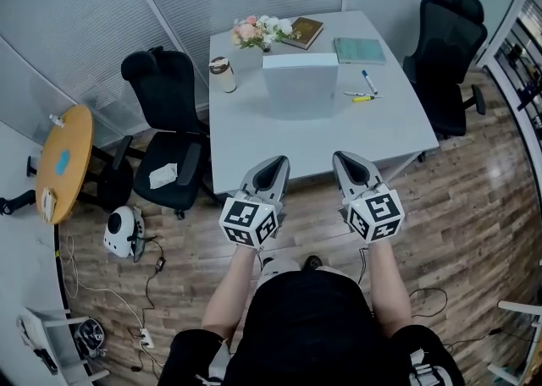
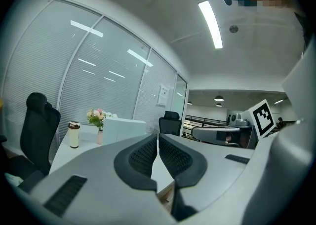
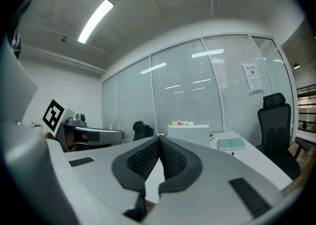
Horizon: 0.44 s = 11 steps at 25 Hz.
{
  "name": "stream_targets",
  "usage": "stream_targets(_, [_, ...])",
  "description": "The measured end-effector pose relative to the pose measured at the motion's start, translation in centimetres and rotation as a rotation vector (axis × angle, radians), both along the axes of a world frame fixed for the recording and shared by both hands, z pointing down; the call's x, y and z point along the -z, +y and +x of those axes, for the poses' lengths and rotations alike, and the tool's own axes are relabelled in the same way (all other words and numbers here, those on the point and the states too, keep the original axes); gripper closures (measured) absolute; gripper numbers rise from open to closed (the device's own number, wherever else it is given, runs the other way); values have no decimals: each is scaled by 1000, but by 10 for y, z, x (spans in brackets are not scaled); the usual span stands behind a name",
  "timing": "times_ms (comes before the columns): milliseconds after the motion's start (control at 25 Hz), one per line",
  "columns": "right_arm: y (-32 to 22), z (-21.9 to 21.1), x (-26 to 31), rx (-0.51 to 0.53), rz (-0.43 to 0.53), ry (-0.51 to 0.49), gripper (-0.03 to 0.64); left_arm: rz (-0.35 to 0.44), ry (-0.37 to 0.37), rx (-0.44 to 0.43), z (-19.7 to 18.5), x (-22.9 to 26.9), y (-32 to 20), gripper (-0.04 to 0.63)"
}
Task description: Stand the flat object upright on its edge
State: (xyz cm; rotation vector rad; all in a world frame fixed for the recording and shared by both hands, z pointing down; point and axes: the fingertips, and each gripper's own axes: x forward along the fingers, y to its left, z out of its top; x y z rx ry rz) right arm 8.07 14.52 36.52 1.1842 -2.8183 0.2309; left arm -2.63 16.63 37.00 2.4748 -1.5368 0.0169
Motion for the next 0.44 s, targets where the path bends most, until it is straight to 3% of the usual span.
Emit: stream_targets(440, [22,8,-9,6,3,26,601,-15,12,-6,9,-12,23,565])
